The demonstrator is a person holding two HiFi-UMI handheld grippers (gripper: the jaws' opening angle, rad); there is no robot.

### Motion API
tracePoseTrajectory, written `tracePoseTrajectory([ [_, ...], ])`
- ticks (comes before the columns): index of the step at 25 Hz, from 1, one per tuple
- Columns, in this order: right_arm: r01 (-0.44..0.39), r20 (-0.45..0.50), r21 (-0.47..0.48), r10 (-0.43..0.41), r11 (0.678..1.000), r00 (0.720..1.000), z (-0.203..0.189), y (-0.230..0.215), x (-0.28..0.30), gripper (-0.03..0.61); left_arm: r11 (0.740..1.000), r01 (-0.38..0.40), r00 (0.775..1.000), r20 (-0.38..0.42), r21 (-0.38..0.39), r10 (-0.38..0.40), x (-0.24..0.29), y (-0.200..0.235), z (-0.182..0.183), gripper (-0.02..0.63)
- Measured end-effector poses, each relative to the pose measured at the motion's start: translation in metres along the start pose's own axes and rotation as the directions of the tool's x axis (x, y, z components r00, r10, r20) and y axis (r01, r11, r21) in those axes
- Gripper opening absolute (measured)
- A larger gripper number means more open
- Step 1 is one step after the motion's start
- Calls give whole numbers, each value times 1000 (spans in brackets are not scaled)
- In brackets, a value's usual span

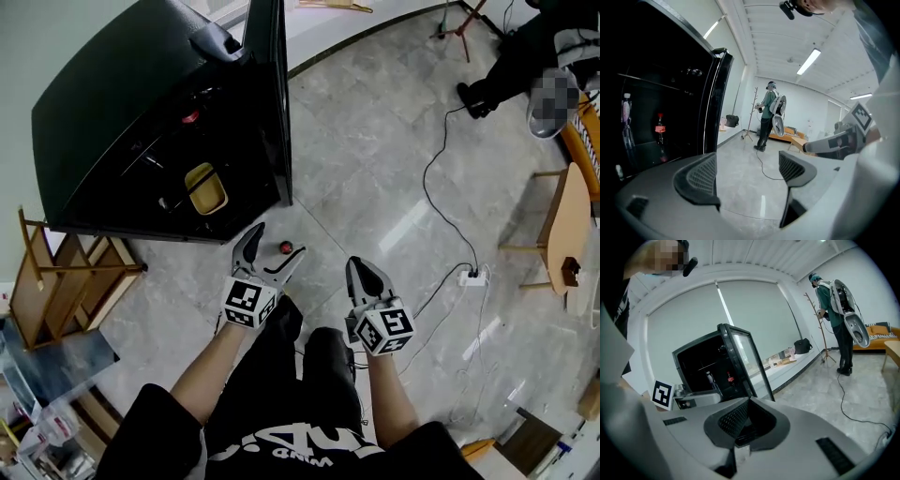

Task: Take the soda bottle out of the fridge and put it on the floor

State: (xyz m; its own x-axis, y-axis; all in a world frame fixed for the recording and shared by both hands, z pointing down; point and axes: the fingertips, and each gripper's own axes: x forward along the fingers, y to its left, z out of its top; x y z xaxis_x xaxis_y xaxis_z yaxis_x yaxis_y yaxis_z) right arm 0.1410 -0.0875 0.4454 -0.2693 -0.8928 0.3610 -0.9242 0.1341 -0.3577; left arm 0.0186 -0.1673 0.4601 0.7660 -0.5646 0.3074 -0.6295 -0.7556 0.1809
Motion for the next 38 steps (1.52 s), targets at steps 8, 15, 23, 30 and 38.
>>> tracePoseTrajectory([
  [8, 36, -6, -34, -36, 999, 999, 51, 20, -25, 23, 1000, 20, 1000, 24, -6, -20, -23, -10, 76, 265],
  [15, -3, -9, -50, 3, 999, 1000, 82, 32, -35, 23, 1000, 17, 1000, 23, -19, -16, -40, -33, 124, 8],
  [23, -38, 44, -121, 43, 992, 998, 133, 38, -56, 23, 995, 78, 997, 23, -57, -77, -59, -57, 171, 7],
  [30, 5, 87, -169, 10, 986, 996, 163, 22, -87, 21, 998, 37, 997, 62, -49, -34, -81, -66, 190, 8],
  [38, 49, 139, -166, -25, 985, 990, 176, 17, -92, 23, 999, -53, 992, 115, 0, 52, -108, -52, 201, 8],
])
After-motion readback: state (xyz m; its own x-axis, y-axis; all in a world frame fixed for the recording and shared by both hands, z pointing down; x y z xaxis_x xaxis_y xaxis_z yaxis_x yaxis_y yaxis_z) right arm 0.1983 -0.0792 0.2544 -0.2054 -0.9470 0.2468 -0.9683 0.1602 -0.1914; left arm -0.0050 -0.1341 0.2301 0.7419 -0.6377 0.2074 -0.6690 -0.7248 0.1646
